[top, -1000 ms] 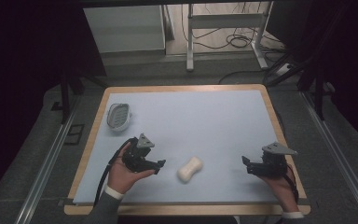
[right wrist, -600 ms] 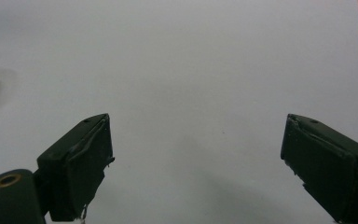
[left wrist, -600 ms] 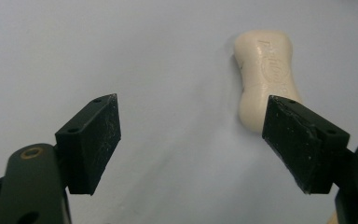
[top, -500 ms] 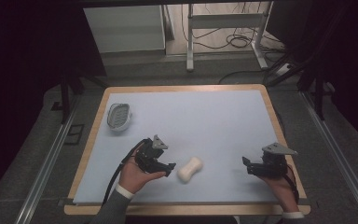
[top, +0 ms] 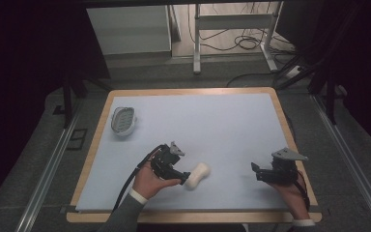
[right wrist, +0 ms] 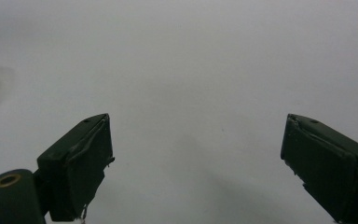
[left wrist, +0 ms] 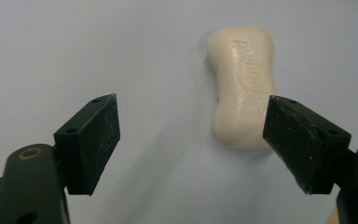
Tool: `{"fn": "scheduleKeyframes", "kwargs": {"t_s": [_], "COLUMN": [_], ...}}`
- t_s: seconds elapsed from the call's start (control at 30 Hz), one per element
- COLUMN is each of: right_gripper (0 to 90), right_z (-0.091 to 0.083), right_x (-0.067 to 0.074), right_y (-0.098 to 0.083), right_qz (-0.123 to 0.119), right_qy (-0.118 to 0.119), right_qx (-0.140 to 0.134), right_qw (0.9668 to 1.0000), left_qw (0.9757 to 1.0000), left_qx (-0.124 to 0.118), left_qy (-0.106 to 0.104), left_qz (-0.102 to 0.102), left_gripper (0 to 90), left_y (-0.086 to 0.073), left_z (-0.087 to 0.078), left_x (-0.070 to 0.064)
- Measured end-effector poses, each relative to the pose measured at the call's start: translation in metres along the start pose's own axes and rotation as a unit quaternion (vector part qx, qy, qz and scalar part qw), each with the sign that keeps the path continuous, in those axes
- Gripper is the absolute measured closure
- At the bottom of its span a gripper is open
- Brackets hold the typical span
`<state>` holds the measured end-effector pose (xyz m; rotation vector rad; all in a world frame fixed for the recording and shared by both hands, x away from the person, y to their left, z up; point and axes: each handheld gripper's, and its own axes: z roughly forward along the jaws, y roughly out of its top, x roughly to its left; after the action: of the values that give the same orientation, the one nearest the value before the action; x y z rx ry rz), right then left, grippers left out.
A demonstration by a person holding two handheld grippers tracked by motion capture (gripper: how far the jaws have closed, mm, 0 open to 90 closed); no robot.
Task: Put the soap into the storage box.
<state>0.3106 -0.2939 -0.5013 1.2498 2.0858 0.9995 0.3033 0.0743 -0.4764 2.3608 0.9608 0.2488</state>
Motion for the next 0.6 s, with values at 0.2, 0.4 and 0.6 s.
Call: {"fn": "scheduleKeyframes", "kwargs": {"t_s": [0.2, 0.4, 0.6], "right_gripper": [8.8, 8.8, 8.7], "right_z": [0.000, 0.001, 0.001], "right_x": [0.000, 0.000, -0.001], "right_y": [0.000, -0.001, -0.001], "right_qz": [-0.002, 0.000, 0.000], "right_qy": [0.000, -0.001, -0.001], "right_qx": [0.001, 0.001, 0.003], "right_qw": [1.0000, 1.0000, 1.0000], "left_qw": [0.9999, 0.9994, 0.9986], "left_qx": [0.011, 0.024, 0.040], "left_qy": [-0.012, -0.024, -0.034], "left_qz": [0.001, 0.004, 0.005], "left_gripper": [19.5, 19.5, 19.4], "left_y": [0.007, 0.014, 0.020], "left_z": [0.008, 0.019, 0.030], "left_x": [-0.007, -0.011, -0.012]}}
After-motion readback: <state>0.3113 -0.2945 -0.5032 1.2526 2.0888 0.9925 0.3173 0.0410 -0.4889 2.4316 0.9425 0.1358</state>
